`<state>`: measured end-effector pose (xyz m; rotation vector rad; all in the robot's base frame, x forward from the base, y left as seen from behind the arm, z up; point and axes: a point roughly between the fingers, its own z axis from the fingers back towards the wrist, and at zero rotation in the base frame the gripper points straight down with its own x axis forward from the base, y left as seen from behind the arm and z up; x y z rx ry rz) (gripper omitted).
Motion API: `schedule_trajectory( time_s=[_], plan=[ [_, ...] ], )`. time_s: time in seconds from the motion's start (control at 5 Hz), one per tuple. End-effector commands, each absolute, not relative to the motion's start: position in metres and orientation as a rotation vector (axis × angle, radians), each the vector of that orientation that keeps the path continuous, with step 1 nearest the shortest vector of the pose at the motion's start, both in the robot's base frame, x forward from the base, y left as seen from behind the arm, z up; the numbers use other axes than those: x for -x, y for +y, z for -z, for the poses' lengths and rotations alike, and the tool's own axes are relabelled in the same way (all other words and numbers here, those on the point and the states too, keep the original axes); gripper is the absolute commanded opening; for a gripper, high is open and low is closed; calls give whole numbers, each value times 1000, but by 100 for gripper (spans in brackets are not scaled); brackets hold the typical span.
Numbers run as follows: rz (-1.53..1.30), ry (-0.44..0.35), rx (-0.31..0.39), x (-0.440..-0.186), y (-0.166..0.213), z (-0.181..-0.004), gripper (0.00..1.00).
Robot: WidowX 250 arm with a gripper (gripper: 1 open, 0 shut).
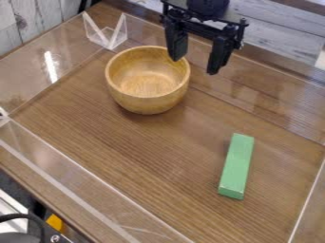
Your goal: Put the green block in the brown bowl
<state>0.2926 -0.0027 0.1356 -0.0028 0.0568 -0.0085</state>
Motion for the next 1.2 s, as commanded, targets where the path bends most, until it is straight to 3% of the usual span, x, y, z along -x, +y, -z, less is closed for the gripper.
schedule_trajectory(
  time_s=[0.0, 0.2, 0.6, 1.0],
  plan=[
    [-38, 72, 12, -288, 1, -130, 100],
    [-44, 76, 33, -276, -3, -138, 100],
    [65, 105, 38, -261, -14, -134, 100],
    [171, 134, 41, -264, -21, -121, 100]
  ],
)
